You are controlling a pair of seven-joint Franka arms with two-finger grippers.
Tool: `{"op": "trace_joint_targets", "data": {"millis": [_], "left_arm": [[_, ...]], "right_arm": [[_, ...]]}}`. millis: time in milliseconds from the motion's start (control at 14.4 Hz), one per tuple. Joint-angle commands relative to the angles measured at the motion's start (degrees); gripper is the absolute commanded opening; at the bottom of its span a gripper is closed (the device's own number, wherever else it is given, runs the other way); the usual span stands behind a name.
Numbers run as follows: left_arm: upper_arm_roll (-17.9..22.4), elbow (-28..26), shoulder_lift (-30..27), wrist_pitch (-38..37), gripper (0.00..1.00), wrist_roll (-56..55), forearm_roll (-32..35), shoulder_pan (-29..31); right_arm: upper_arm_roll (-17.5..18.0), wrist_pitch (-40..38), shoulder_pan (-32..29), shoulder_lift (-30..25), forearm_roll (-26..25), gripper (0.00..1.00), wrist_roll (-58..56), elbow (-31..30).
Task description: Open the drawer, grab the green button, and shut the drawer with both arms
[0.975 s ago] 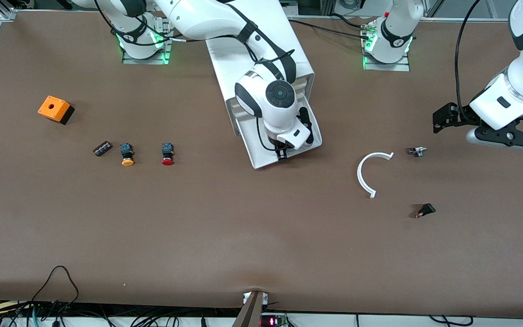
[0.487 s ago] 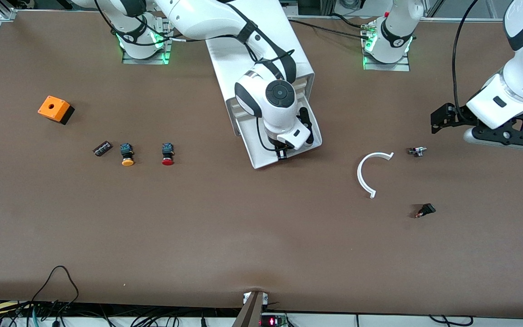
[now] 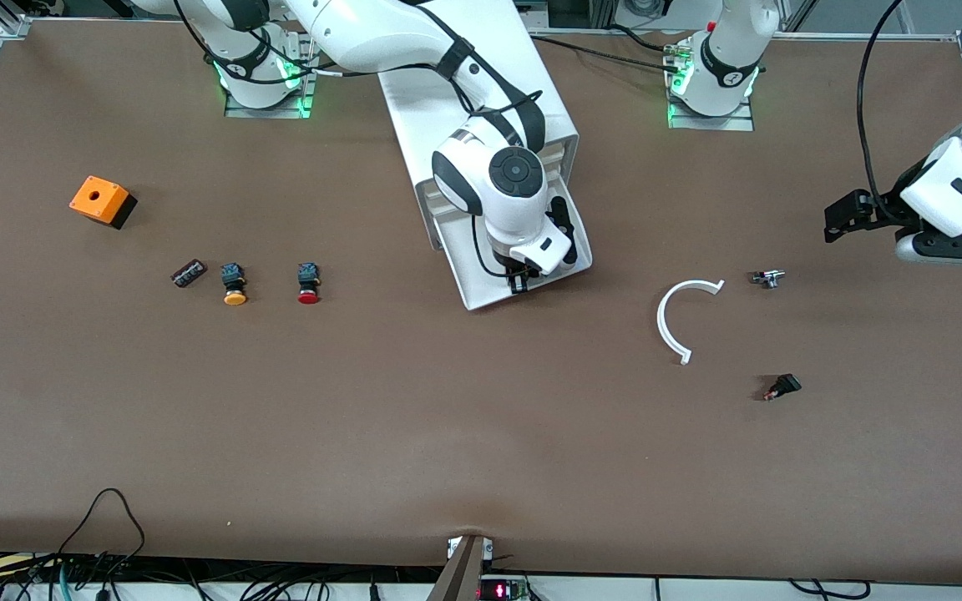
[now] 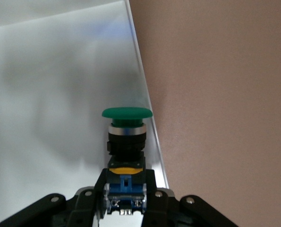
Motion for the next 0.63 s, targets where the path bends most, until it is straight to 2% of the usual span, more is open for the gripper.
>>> {"op": "trace_joint_targets", "data": {"millis": [0,348,557], "left_arm": [[0.27,-1.28,-1.44,0.4,1.0,0.66,-0.2,-0.74],[0.27,-1.19,-1.35,0.05,1.0,0.58,-0.2,-0.65],[0.27,-1.1,-1.35,0.05,1.0,0.31,-0.2,-0.65]], "right_arm": [[-0.33,-2.53,0.42,-0.09,-0.53,0.29,0.97,1.02],[-1.38,-3.5,0.59,-1.23,-0.53,0.28,1.06,1.72],[-4.27,-7.61,-0.02,-2.54,-0.53,0.28,0.8,4.0]]}}
